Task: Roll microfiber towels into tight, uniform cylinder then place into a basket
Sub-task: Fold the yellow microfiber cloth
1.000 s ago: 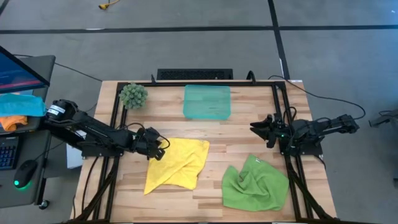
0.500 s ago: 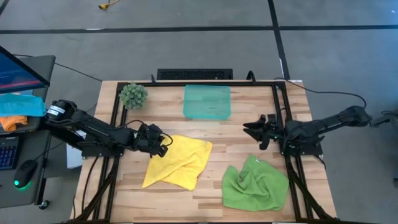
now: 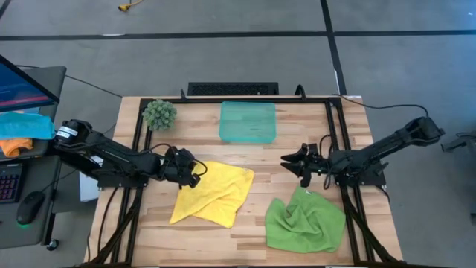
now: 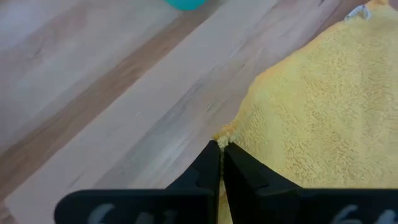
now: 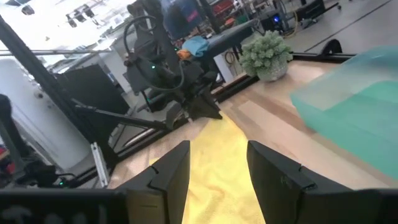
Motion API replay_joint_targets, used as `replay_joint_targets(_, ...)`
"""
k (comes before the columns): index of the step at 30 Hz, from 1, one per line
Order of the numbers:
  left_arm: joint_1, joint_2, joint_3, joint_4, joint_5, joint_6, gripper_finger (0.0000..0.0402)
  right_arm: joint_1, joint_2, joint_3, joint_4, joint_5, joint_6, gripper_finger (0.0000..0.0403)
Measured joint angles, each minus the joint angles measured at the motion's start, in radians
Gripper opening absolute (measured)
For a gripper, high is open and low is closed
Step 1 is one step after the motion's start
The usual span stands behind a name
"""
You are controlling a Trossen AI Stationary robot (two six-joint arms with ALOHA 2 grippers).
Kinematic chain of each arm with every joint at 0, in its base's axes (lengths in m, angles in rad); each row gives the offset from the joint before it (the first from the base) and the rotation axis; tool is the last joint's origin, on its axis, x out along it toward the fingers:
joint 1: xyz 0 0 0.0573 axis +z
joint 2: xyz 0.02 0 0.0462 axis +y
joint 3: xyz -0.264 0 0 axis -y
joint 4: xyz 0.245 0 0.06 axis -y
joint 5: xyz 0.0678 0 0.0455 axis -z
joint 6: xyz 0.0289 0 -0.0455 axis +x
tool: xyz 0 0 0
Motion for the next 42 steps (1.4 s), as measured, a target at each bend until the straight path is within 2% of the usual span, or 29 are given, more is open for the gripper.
replay_joint_targets(11, 0.004, -0.001, 0.0, -0.013, -0.007, 0.067, 0.0002, -0.015, 0.29, 0.157, 0.0, -0.002, 0.033, 0.0182)
replay_joint_targets(15, 0.026, -0.001, 0.0, -0.013, -0.007, 0.107, 0.0002, -0.024, 0.354, 0.221, -0.002, -0.023, -0.043, 0.0182)
replay_joint_targets(21, 0.041, -0.001, 0.0, -0.015, -0.001, 0.152, 0.0002, -0.011, 0.388, 0.295, -0.027, -0.078, -0.106, 0.0182)
replay_joint_targets(26, 0.041, -0.001, 0.006, -0.026, 0.019, 0.168, 0.0002, 0.018, 0.367, 0.374, -0.132, -0.078, -0.165, 0.0182)
replay_joint_targets(31, 0.027, -0.001, 0.065, -0.121, 0.018, 0.134, 0.0002, 0.077, 0.362, 0.458, -0.264, -0.078, -0.277, 0.0182)
replay_joint_targets(35, 0.003, -0.001, 0.084, -0.122, 0.018, 0.13, 0.0002, 0.103, 0.384, 0.487, -0.348, -0.079, -0.276, 0.0182)
replay_joint_targets(42, -0.025, -0.001, 0.084, -0.124, 0.009, 0.113, 0.0002, 0.083, 0.485, 0.491, -0.348, -0.078, -0.256, 0.0182)
